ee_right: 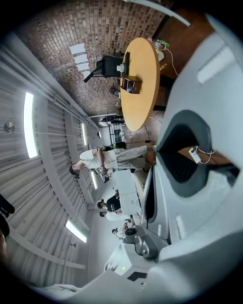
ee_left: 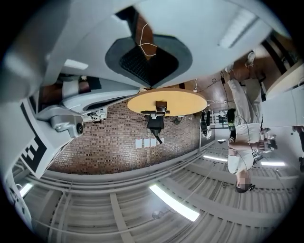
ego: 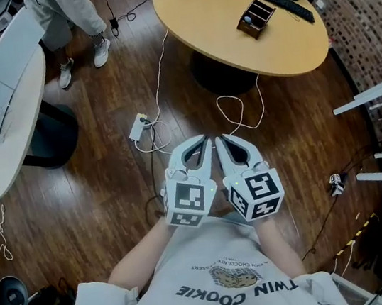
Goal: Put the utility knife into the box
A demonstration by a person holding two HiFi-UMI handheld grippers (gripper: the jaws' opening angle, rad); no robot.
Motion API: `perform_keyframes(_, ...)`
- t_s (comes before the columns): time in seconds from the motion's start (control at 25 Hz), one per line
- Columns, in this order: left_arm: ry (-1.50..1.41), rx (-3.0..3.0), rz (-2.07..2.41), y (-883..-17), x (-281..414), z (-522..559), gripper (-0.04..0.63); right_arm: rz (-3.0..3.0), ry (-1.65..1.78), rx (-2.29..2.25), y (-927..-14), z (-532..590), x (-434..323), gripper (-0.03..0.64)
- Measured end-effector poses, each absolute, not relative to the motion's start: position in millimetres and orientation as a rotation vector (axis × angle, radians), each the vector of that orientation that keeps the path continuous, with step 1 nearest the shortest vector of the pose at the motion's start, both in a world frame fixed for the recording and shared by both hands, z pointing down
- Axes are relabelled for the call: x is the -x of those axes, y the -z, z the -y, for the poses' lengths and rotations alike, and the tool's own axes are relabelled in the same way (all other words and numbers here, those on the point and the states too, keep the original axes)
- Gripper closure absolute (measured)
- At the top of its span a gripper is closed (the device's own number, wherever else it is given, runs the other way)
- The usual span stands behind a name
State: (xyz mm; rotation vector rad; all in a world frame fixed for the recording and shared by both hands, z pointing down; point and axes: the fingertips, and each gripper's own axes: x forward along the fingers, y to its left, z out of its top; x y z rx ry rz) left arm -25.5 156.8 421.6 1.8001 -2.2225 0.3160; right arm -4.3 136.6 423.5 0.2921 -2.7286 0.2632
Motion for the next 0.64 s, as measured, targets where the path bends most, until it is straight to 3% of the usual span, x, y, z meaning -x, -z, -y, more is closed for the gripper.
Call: perform_keyframes(0.64, -0.362, -1.799, 2.202, -432.7, -109.8, -146.8, 0.589, 2.754, -0.320, -0.335, -433.7, -130.7, -132.0, 0.618)
